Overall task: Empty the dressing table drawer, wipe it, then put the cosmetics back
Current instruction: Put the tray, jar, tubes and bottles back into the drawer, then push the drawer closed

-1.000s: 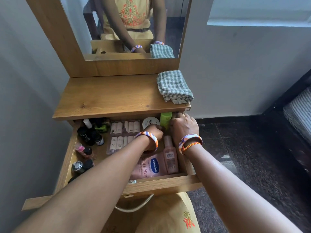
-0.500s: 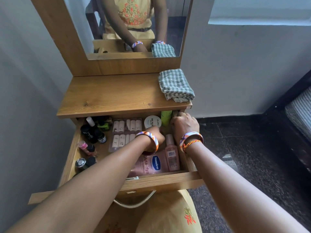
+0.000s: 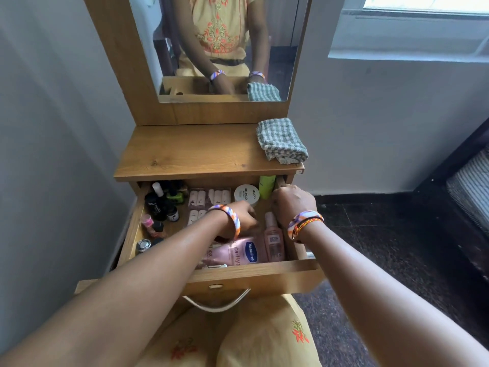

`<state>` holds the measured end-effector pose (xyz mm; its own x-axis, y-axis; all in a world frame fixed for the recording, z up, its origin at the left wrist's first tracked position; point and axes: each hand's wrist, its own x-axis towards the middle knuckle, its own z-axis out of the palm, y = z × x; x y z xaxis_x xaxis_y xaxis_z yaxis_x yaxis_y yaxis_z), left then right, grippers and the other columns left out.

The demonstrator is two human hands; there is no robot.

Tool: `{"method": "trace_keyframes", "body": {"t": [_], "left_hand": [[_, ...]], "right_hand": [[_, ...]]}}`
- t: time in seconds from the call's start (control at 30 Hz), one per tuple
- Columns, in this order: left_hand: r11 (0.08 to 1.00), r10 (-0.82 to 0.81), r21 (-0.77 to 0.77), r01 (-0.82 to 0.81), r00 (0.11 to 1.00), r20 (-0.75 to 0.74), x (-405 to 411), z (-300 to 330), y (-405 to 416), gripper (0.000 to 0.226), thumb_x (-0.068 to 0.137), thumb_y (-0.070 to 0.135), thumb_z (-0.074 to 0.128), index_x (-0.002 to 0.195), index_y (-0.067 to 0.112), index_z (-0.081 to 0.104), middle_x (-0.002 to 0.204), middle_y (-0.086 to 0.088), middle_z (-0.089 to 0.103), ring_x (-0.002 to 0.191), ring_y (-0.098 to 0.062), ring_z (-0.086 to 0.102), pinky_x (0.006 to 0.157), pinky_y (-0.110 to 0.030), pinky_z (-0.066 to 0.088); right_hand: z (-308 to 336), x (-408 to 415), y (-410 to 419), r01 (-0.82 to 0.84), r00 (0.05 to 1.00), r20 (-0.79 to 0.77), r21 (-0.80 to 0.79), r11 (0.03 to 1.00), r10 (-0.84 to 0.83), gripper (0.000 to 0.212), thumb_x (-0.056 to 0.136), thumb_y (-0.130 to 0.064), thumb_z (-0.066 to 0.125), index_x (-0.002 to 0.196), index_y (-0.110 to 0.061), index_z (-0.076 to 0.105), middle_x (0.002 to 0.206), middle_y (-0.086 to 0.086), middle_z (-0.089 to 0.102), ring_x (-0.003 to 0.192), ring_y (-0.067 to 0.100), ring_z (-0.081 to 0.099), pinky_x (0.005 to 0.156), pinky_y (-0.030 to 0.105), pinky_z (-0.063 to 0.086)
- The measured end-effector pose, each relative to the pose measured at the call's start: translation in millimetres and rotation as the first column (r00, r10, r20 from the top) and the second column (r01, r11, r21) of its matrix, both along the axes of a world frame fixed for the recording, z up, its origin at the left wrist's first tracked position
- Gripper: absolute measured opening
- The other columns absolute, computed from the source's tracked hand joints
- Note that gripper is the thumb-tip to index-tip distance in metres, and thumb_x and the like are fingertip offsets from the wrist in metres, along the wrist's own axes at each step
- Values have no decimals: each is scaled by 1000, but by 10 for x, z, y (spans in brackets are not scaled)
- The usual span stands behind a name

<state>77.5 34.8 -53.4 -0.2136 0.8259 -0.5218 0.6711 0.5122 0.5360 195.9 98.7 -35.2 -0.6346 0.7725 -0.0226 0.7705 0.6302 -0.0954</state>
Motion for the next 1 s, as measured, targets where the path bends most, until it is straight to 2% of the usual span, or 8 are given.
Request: {"method": "trace_keyframes", "body": {"t": [0.07, 0.17, 0.27, 0.4, 0.63, 0.77, 0.9, 1.0], "left_hand": [[1000, 4, -16, -3, 999, 47, -33, 89, -77, 29, 90, 11, 50, 112, 0, 65, 96, -14, 66, 81, -25, 61, 78, -34, 54], [999, 37, -41, -32, 992, 125, -64, 195, -214, 28, 92, 6, 49, 113, -7, 62, 78, -9, 58, 64, -16, 53, 67, -30, 49], [999, 27, -44, -22, 992, 120, -60, 313, -373, 27, 94, 9, 48, 113, -6, 62, 80, -7, 57, 69, -16, 53, 66, -25, 47], [999, 41, -26, -38, 994, 103, -9, 413, -624, 26, 95, 10, 47, 113, -1, 63, 79, -3, 56, 67, -11, 51, 59, -19, 44], [987, 46, 157, -36, 997, -63, 56, 365, -921, 30, 97, 12, 43, 106, -2, 68, 89, -6, 65, 75, -15, 57, 67, -27, 49], [986, 10, 169, -1, 999, -51, 58, 326, -1072, 30, 95, 23, 51, 105, 2, 69, 87, -4, 65, 77, -15, 56, 78, -31, 47], [989, -71, 130, 73, 997, -25, 47, 295, -1214, 37, 88, 39, 60, 112, 12, 69, 102, 0, 67, 95, -14, 59, 92, -31, 46], [979, -131, 148, 138, 990, -54, 46, 282, -1259, 34, 82, 32, 70, 108, 11, 70, 95, -1, 67, 87, -13, 59, 84, -31, 48]], "right_hand": [[72, -4, -82, -43, 998, 36, -74, 996, 46, 26, 87, -15, 53, 108, -18, 69, 109, 11, 64, 98, 32, 64, 78, 35, 52], [172, -30, -228, -108, 991, 48, -255, 961, 124, 26, 86, -18, 57, 108, -17, 69, 108, 10, 65, 97, 32, 64, 82, 34, 54], [259, -55, -391, -169, 980, 37, -352, 921, 194, 23, 86, -18, 59, 105, -15, 71, 108, 8, 69, 88, 21, 62, 68, 21, 48], [319, -35, -627, -193, 977, 19, -346, 918, 213, 25, 89, -24, 59, 108, -12, 69, 112, 5, 65, 103, 22, 59, 81, 21, 37], [238, 19, -851, -243, 970, -87, -383, 891, 227, 26, 91, -14, 54, 112, -5, 66, 92, 8, 61, 73, 15, 53, 56, 15, 38], [122, 93, -892, -248, 968, -126, -369, 896, 216, 22, 91, -22, 53, 102, -15, 71, 94, 4, 67, 85, 18, 57, 73, 24, 46], [15, 135, -945, -241, 967, -179, -392, 888, 184, 25, 94, -20, 47, 95, -10, 71, 91, 8, 66, 81, 20, 55, 64, 24, 42], [-3, 140, -986, -247, 960, -220, -387, 888, 171, 29, 94, -23, 47, 96, -6, 70, 85, 9, 62, 74, 19, 53, 56, 23, 38]]}}
